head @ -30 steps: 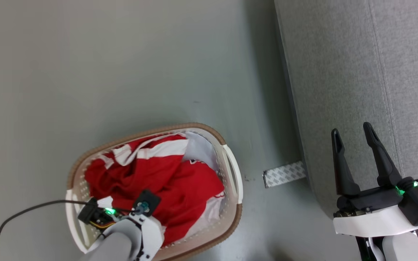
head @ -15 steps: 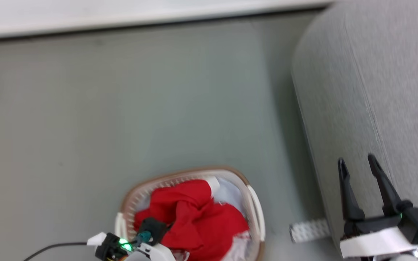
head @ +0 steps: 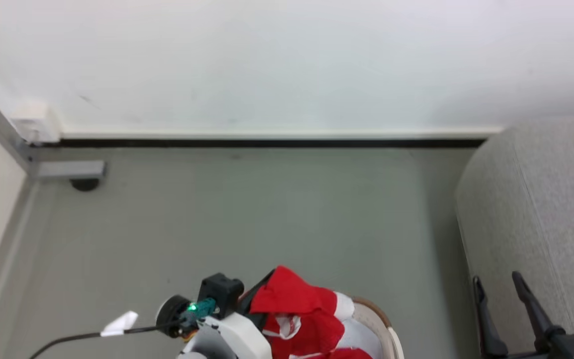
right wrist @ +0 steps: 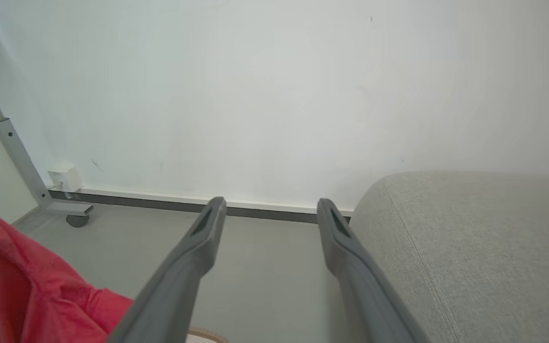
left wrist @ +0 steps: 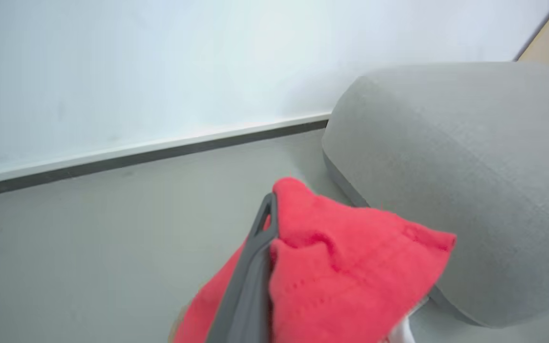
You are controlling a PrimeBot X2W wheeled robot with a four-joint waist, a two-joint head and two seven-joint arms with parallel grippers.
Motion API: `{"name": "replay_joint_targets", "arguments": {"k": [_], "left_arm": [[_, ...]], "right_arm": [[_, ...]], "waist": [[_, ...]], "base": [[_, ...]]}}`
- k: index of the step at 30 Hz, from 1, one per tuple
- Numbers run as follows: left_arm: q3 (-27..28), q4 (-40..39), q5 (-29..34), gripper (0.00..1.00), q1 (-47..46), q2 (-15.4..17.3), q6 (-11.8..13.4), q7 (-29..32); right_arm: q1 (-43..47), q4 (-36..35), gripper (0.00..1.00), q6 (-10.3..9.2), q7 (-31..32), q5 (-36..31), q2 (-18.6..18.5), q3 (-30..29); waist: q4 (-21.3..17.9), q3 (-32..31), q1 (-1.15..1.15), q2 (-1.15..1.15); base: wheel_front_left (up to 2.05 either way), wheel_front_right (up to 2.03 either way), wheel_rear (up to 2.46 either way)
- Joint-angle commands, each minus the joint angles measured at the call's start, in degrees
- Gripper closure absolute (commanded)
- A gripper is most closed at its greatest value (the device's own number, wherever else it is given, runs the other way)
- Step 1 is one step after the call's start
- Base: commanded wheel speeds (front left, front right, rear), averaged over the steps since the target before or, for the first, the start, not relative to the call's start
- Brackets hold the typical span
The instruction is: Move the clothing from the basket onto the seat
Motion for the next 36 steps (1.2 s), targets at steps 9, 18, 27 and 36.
{"name": "replay_joint_targets", "arguments": {"k": [9,18,27,36], "left_arm": [[3.60,-24.62,-4.40,1.00,2.44,3.99,2.39,10.51],[4.73,-31.00,-4.77,1.00,-0.52,5.67,2.81,14.92],[1.39,-32.84,-5.68,1.00,-0.49,4.15,2.02,16.49],[-4.23,-33.05,-7.48,1.00,-0.98,1.83,0.80,17.26]], "right_arm": [[3.18,-0.45,0.00,-0.12,0.02,-2.25,-0.23,2.22],[-0.07,-3.79,0.00,-0.12,0.02,-5.18,-0.56,8.82],[-9.28,-0.81,0.00,-0.13,0.02,-2.51,-6.44,26.04],[-23.25,11.93,0.00,-0.12,1.75,-0.88,-6.66,37.24]], "waist": [[2.43,-7.18,0.02,0.00],[1.79,-7.37,0.02,0.00],[2.33,-7.89,0.02,0.00],[2.98,-7.88,0.02,0.00]], "base": [[0.00,0.00,0.00],[0.00,0.00,0.00],[0.00,0.00,0.00],[0.00,0.00,0.00]]}}
